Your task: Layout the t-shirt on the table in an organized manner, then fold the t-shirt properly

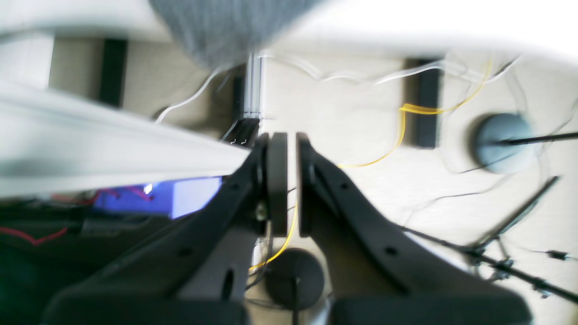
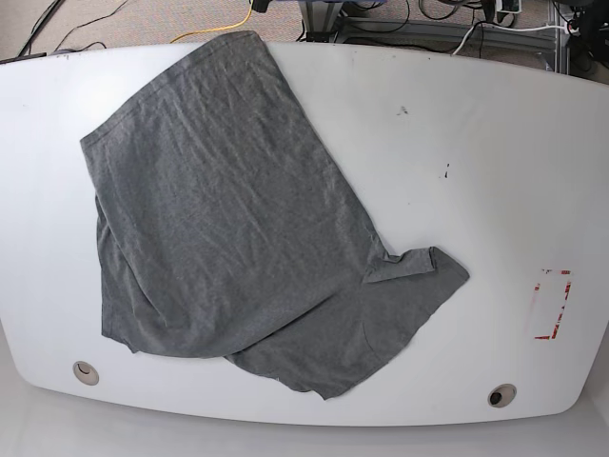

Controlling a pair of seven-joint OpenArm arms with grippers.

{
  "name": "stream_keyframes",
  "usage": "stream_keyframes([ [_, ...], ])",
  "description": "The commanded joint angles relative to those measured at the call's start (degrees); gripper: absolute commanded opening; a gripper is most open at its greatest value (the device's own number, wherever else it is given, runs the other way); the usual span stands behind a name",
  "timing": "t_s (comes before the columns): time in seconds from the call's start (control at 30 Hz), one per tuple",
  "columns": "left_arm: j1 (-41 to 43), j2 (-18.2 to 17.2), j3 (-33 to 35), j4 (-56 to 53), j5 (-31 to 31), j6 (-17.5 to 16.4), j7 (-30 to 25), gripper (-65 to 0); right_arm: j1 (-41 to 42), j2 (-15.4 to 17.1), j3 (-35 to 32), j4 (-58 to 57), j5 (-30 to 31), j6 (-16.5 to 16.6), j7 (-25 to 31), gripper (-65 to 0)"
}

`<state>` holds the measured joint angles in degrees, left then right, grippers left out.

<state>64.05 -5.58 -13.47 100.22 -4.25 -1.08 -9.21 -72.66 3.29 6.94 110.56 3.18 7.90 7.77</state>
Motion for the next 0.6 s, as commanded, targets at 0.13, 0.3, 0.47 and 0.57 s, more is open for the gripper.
stream_keyframes([
  [0.13, 2.81, 0.18, -1.16, 9.09, -2.83, -0.19, -1.38, -57.4, -1.31, -0.08, 0.14, 5.0, 0.12, 0.05, 1.42, -62.0],
  [0.3, 2.45, 0.27, -0.9, 12.7, -3.09, -0.19, -1.56, -57.4, 2.47, -0.08, 0.14, 5.17, 0.12, 0.05, 1.5, -62.0],
  [0.47, -1.24, 0.27, -0.72, 13.75, -2.91, -0.19, -1.56, -56.9, 6.33, -0.08, 0.14, 5.17, 0.12, 0.05, 1.5, -62.0],
  [0.57, -4.14, 0.18, -0.72, 13.67, -2.74, -0.19, -1.29, -56.8, 9.32, -0.08, 0.14, 5.09, 0.12, 0.05, 1.5, -61.8],
])
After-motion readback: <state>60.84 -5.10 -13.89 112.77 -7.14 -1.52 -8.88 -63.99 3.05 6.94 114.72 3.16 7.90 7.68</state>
